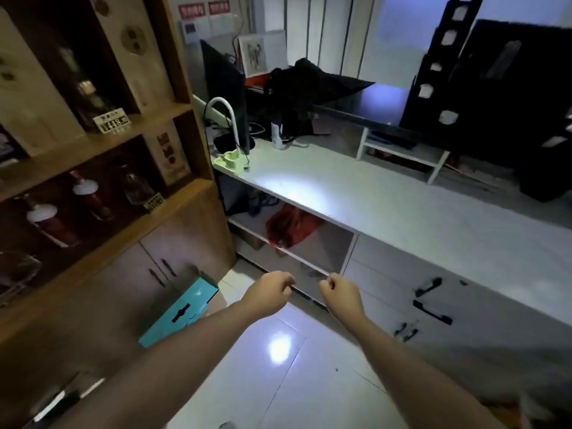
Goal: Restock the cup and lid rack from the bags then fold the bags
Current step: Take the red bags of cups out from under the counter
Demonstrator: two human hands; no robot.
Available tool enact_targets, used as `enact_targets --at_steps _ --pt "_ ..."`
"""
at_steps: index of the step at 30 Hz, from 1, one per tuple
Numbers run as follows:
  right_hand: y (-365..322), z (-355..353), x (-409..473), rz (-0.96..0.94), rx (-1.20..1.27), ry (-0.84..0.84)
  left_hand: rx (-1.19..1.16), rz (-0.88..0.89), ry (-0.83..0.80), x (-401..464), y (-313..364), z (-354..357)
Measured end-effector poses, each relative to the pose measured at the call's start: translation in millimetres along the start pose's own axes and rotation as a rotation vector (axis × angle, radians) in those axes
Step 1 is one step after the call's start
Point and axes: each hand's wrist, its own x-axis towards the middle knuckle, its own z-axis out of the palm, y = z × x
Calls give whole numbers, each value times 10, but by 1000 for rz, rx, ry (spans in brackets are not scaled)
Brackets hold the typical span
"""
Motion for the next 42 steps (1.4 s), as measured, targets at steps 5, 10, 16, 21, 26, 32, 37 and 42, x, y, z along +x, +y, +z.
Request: enact_targets --at_steps 5,10,16,21,26,32,37,42 --pt "-610 749 257 -27 34 -63 -13 -74 33 -37 -927 -412" --pt "-1043 1338 615 5 63 -63 -44 -73 62 195 -1679 -741" --pt "-1327 1758 1104 62 84 -69 -55 -71 20 674 -2264 -855" --pt "-1293 2007 1834 123 139 -53 -37 -79 -45 1431 -2540 -861" --pt "-1273 2186 2437 244 157 -112 54 -96 -111 1985 -2699 -1003" --pt "-1446 2326 2932 301 182 -107 70 -74 -157 2576 -2833 -1184" --pt "-1371 2831 3362 357 280 4 49 22 -108 3167 -3123 -857" --pt "-863 3633 3979 361 312 313 23 142 2 3837 -3684 -76"
